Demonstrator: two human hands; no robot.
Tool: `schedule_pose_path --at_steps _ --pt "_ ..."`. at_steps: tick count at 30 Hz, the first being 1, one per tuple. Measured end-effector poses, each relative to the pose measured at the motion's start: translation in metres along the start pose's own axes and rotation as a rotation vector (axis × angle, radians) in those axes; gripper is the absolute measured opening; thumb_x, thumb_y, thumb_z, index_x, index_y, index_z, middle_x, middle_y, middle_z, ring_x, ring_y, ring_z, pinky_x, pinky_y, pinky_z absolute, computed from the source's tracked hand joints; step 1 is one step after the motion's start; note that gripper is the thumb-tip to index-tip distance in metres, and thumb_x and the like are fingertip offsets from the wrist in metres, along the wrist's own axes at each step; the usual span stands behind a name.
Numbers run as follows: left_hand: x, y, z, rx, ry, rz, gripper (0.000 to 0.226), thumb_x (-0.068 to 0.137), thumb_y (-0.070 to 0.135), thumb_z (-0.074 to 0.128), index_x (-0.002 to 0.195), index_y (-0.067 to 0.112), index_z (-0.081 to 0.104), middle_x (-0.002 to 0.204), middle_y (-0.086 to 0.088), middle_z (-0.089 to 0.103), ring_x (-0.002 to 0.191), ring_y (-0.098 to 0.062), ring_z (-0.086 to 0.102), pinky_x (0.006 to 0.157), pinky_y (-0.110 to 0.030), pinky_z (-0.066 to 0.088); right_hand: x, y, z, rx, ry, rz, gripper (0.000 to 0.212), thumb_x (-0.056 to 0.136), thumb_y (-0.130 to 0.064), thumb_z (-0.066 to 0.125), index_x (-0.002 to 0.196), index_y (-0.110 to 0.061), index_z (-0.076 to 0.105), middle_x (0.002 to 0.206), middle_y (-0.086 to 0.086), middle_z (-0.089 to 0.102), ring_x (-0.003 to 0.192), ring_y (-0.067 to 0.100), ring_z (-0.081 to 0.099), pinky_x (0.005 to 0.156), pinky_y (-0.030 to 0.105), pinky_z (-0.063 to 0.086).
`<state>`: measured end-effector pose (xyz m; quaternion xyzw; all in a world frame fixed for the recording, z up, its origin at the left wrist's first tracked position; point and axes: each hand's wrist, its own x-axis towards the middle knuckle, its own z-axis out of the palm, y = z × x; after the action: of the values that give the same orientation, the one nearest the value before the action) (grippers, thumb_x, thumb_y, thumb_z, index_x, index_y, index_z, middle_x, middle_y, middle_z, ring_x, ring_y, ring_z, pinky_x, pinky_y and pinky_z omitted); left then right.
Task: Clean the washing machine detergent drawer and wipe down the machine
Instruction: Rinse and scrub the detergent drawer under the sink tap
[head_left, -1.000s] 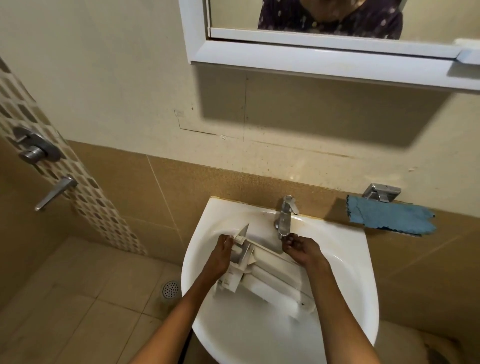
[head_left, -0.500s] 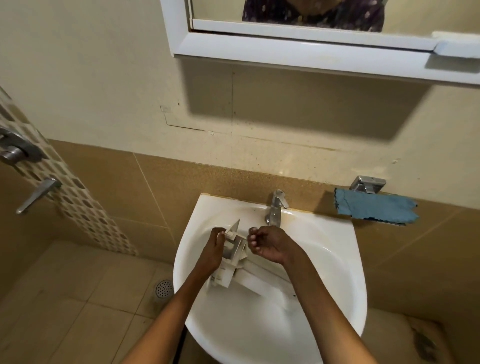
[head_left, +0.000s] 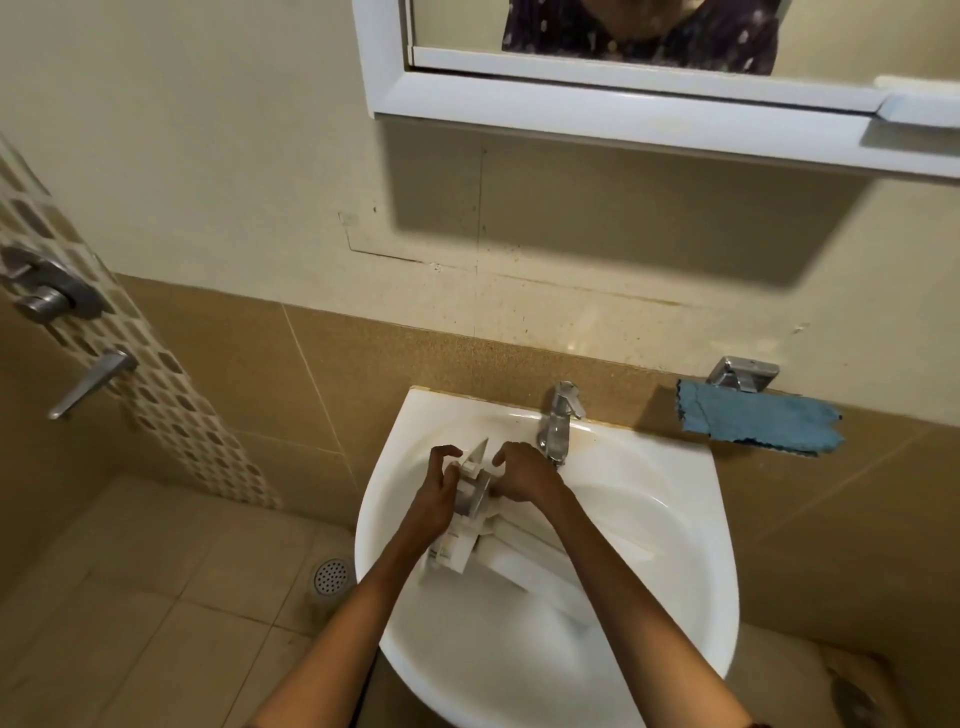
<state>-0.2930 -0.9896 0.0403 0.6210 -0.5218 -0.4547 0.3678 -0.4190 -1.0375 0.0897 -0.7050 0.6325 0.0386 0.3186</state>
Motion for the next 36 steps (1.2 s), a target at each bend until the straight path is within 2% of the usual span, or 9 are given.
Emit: schedule_pose_path --at_steps 4,8,12,16,20,23,27,30,36 --pt "-0.002 0.002 -0.001 0.0 -0.015 0.003 0.029 0.103 0.021 0.021 0.127 0.012 0.034 0.118 -0.006 0.051 0.102 -0.024 0.055 0.087 -0.029 0.044 0.013 -0.006 -0.003 -0.108 -0.112 0.019 0.046 0.076 -0.02 0.074 0.113 0.001 0.059 0.071 0.005 0.05 0.081 0.022 0.051 0.051 0.023 0.034" --pt "-0.002 0.006 0.001 0.032 -0.009 0.004 0.03 0.103 0.019 0.02 0.128 0.01 0.033 0.113 0.0 0.045 0.096 -0.018 0.048 0.076 -0.022 0.039 0.028 -0.008 -0.01 -0.149 -0.089 0.03 0.04 0.077 -0.014 0.072 0.111 0.002 0.058 0.102 0.016 0.064 0.074 0.022 0.055 0.051 0.023 0.037" --pt "-0.001 0.003 0.001 0.03 -0.006 0.004 0.027 0.103 0.019 0.021 0.125 0.011 0.034 0.109 -0.002 0.046 0.086 -0.015 0.048 0.071 -0.015 0.039 0.038 -0.005 -0.013 -0.168 -0.073 0.042 0.034 0.078 -0.014 0.072 0.107 0.0 0.062 0.108 0.015 0.068 0.098 0.026 0.066 0.079 0.03 0.052" --pt "0.0 0.001 0.0 0.03 -0.004 0.013 0.021 0.103 0.019 0.021 0.12 0.017 0.033 0.11 -0.003 0.046 0.086 -0.016 0.049 0.073 -0.022 0.04 0.047 -0.005 -0.016 -0.034 -0.128 0.084 0.015 0.082 -0.006 0.067 0.093 0.005 0.065 0.104 0.023 0.069 0.086 0.03 0.069 0.076 0.038 0.056" --pt "-0.001 0.002 -0.001 0.023 -0.006 0.008 0.029 0.102 0.019 0.022 0.128 0.01 0.032 0.115 -0.001 0.044 0.097 -0.018 0.049 0.084 -0.025 0.039 0.048 0.001 -0.013 0.072 -0.132 0.092 0.028 0.084 -0.015 0.067 0.101 0.006 0.068 0.1 0.021 0.07 0.071 0.028 0.066 0.082 0.04 0.057" --pt "0.0 0.001 0.0 0.029 -0.003 0.004 0.029 0.102 0.019 0.022 0.129 0.01 0.032 0.117 0.0 0.044 0.099 -0.018 0.049 0.085 -0.024 0.038 0.049 0.01 -0.004 0.081 -0.01 0.062 0.036 0.078 -0.028 0.073 0.098 0.001 0.07 0.094 0.016 0.072 0.081 0.027 0.069 0.083 0.039 0.057" --pt "0.0 0.001 -0.002 0.024 -0.014 0.011 0.022 0.102 0.019 0.023 0.122 0.016 0.033 0.115 -0.001 0.046 0.1 -0.019 0.051 0.086 -0.027 0.041 0.046 0.02 -0.009 0.203 -0.102 0.031 0.025 0.084 0.0 0.061 0.108 0.0 0.069 0.099 0.014 0.071 0.061 0.009 0.054 0.066 0.023 0.052" --pt "-0.001 0.002 -0.003 0.015 -0.017 0.007 0.022 0.102 0.019 0.023 0.121 0.015 0.033 0.117 -0.003 0.047 0.101 -0.019 0.051 0.089 -0.03 0.042 0.039 0.027 -0.013 0.221 -0.153 -0.018 0.035 0.084 0.011 0.052 0.114 -0.001 0.066 0.115 0.016 0.066 0.078 0.011 0.055 0.059 0.01 0.041" --pt "0.002 0.004 -0.007 0.0 -0.073 -0.025 0.022 0.102 0.016 0.024 0.122 0.021 0.033 0.103 -0.002 0.048 0.087 -0.021 0.049 0.075 -0.031 0.043 0.002 0.064 0.037 0.819 0.348 0.011 0.02 0.087 0.001 0.057 0.091 -0.008 0.074 0.093 0.007 0.072 0.09 0.018 0.063 0.089 0.026 0.047"
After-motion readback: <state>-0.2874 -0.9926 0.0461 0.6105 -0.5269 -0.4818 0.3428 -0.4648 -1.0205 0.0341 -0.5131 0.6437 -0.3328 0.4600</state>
